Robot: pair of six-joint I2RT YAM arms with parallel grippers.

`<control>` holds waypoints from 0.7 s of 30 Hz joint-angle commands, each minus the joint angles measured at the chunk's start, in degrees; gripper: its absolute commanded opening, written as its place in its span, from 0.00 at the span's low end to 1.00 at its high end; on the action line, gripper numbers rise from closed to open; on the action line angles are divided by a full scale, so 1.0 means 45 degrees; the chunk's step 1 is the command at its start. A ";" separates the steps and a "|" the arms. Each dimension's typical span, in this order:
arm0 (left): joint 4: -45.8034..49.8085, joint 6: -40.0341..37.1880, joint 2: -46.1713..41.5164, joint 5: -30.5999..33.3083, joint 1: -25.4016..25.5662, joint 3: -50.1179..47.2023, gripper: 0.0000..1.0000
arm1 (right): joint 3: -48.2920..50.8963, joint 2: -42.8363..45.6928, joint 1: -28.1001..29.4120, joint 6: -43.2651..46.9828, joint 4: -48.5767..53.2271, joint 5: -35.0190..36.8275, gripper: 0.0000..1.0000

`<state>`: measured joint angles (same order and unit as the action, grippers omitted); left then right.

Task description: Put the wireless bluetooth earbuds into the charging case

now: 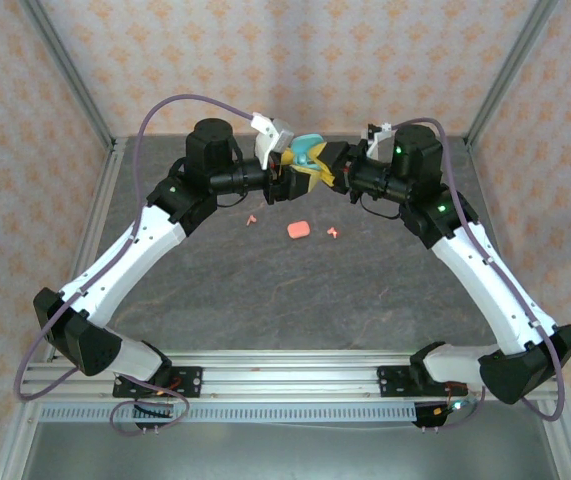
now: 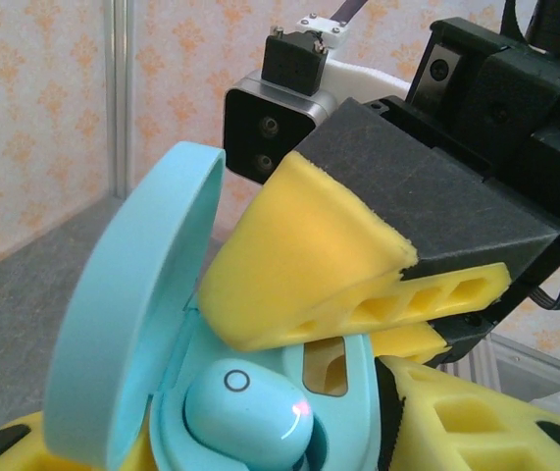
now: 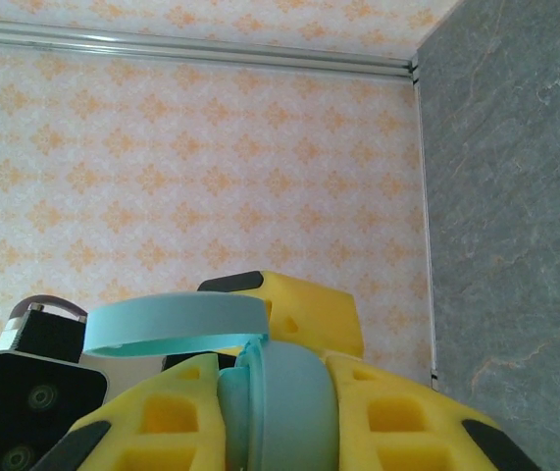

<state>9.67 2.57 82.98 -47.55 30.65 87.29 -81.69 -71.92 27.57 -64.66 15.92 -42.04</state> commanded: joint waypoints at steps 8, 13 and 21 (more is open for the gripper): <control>-0.1062 -0.0204 -0.0021 -0.0215 0.0003 0.0137 0.41 | 0.0330 0.0044 0.0069 -0.0096 -0.0443 -0.0897 0.10; -0.1155 -0.0123 -0.0042 -0.0263 -0.0083 0.0095 0.30 | 0.0515 0.0018 0.0064 -0.0053 -0.0479 -0.0999 0.11; -0.1022 -0.0082 -0.0031 -0.0312 -0.0084 0.0095 0.26 | 0.0470 -0.0022 0.0074 -0.0049 -0.0613 -0.1111 0.23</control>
<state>9.58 2.55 82.98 -47.66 30.26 87.26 -80.58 -71.92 27.24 -64.97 13.45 -43.48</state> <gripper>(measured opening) 0.348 0.230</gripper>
